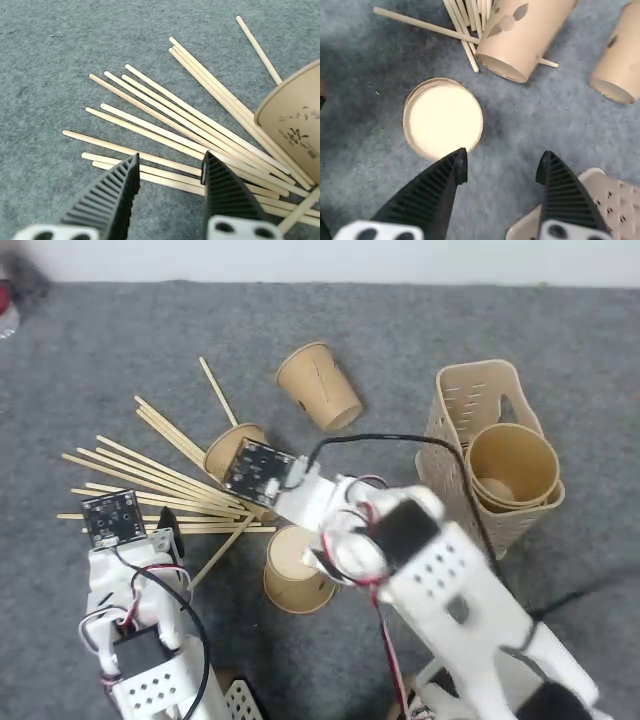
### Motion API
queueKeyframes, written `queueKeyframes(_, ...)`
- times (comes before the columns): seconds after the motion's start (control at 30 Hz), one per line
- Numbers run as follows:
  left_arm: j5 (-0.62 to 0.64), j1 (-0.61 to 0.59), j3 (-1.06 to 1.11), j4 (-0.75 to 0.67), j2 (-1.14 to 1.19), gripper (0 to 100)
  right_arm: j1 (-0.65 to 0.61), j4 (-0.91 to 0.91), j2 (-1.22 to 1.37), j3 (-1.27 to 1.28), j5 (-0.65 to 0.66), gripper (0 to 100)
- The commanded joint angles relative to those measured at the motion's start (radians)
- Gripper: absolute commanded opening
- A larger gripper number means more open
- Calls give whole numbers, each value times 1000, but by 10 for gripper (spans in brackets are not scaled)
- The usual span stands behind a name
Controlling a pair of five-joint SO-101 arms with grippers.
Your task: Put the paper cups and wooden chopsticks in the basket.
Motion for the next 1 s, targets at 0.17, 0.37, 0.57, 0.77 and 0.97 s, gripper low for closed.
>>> queueKeyframes(0.17,5,8,-12,-6,-9,195,-5,-70,160,6,55,227)
queueKeyframes(0.37,3,8,-12,-6,-9,195,68,-96,234,9,94,227)
queueKeyframes(0.57,3,8,-12,-6,-9,195,269,-260,236,-6,196,186)
queueKeyframes(0.77,3,8,-12,-6,-9,195,268,-93,216,-127,195,133)
queueKeyframes(0.97,3,8,-12,-6,-9,195,39,165,77,-215,193,133)
